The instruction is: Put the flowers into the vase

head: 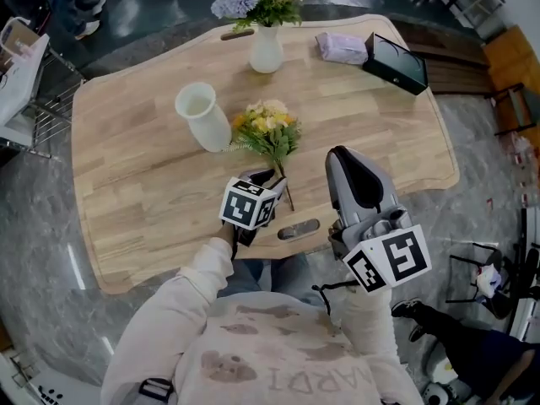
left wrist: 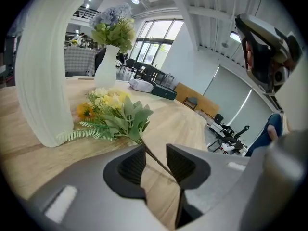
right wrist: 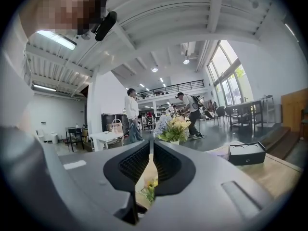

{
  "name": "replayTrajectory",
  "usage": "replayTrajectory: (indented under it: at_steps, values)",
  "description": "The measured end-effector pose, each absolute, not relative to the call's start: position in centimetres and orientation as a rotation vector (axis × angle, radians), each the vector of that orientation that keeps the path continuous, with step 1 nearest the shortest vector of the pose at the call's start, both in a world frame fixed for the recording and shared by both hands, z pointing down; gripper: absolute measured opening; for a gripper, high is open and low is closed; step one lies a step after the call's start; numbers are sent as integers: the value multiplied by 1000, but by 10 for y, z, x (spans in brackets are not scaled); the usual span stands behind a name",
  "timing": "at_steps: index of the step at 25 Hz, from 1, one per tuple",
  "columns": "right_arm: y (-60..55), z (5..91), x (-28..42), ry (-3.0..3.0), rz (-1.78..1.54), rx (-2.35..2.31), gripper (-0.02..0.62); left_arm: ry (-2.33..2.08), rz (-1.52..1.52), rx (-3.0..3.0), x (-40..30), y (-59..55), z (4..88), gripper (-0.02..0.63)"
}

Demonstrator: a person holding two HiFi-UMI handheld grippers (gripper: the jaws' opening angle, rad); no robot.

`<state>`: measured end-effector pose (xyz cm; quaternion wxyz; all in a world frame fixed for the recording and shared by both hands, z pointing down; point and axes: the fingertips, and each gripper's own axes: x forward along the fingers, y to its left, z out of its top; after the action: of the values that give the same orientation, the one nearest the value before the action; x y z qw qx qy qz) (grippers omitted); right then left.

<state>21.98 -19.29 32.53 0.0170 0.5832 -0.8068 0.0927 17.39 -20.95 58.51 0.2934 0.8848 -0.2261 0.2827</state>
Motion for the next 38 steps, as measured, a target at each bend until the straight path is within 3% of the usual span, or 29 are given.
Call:
replayTrajectory:
  at_steps: [18,25,29,38]
  values:
    - [-222,333,258,-2740,298,1390,49,-1029,841,2084,190,-234,629,140]
    - [-228,342,268,-2769,330,1373,48,-1063,858,2042,190,-238,635,98]
    - [-230,345,276,-2783,359,1383,46,-1097,859,2018,187,-241,632,40]
    - [-229,337,277,-2807,338,1388,44,-1099,898,2127,188,-242,609,32]
